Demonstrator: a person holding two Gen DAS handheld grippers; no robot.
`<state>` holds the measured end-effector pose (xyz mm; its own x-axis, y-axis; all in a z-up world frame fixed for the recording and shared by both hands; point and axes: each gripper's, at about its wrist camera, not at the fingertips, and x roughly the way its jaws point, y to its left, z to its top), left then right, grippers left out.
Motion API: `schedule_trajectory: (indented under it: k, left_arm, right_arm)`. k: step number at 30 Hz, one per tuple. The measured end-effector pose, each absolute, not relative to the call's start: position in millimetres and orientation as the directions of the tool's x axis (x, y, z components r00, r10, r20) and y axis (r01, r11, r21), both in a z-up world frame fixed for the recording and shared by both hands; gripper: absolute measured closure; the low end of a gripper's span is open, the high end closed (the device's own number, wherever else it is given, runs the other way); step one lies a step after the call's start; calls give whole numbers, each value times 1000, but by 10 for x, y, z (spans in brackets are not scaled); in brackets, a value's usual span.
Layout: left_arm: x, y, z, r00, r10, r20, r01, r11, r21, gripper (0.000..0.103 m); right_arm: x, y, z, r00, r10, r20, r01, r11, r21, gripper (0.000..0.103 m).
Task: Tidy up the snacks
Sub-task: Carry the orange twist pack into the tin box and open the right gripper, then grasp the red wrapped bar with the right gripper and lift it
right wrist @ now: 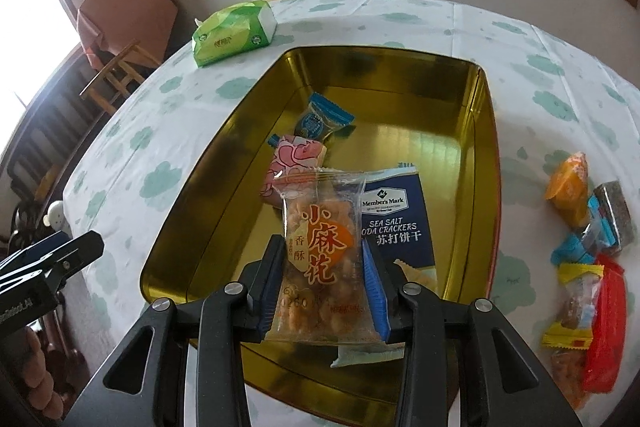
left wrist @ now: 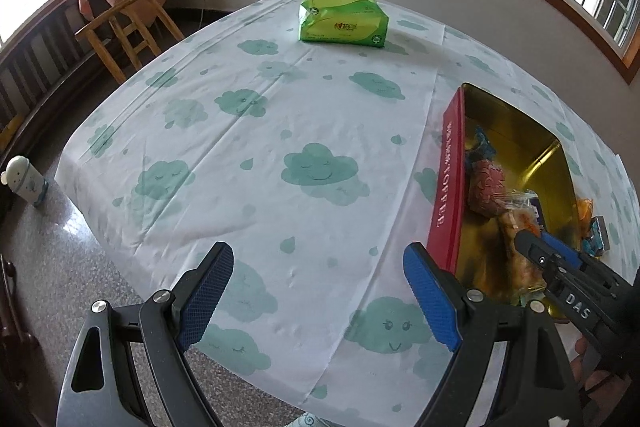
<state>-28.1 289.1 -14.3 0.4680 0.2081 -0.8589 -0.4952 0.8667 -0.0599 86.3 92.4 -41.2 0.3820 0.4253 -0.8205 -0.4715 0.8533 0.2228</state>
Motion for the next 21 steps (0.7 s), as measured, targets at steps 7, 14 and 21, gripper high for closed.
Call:
schedule_trajectory:
  k: [7,14,21]
  left_arm:
    - [-247,2738,-107,479,195,-856,-469,881,-61,19]
    - [-211,2537,-68,499,167,-850,-425,902,-72,19]
    - [-177,2282,-56,508,137,-851,-370,926,-71,19]
  right_arm:
    - [774,540,-162,441,430,-788,-459,862,214,57]
    - [898,-267,-47,500,286,-817,-346,931,115,50]
    - [1124,-938,-167,464,161,-871,-205,976,72,49]
